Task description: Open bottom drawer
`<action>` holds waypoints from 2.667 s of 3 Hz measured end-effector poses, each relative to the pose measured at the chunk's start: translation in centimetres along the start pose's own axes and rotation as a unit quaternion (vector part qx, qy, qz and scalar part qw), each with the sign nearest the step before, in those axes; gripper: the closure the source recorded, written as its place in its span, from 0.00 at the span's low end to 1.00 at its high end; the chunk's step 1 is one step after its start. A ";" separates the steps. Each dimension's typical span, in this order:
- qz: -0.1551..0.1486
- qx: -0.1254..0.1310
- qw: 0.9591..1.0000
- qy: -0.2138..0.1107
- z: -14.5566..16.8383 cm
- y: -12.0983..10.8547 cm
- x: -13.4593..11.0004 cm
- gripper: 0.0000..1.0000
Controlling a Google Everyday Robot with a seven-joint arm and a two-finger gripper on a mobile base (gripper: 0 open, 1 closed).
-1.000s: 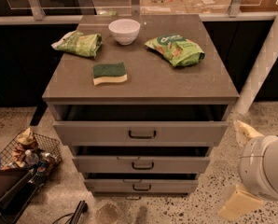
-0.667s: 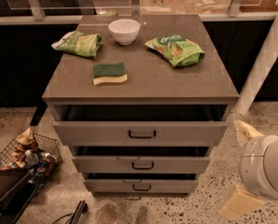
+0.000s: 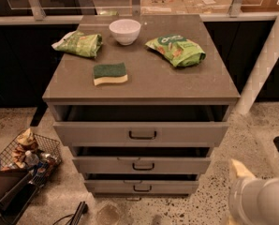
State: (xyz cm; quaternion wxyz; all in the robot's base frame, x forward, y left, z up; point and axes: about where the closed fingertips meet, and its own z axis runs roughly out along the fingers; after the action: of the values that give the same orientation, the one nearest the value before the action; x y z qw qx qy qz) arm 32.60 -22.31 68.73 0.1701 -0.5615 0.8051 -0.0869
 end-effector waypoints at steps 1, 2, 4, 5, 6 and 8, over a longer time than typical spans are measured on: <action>-0.023 -0.027 0.999 0.019 6.6 3.2 3.9 0.00; -0.054 -0.040 0.997 0.025 10.9 4.9 6.0 0.00; -0.075 -0.058 0.995 0.003 15.7 6.2 6.4 0.00; -0.072 -0.050 0.996 0.009 16.0 5.4 6.3 0.00; -0.073 -0.046 0.996 0.003 19.3 3.5 4.3 0.00; -0.055 -0.071 0.996 -0.007 29.3 3.4 0.7 0.00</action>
Offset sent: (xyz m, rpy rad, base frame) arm -0.0207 -0.0419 -0.2160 -0.0900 0.1159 0.1938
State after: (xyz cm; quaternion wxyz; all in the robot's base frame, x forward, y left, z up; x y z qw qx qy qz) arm 40.32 -20.25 40.32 0.1307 -0.6163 0.7758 -0.0347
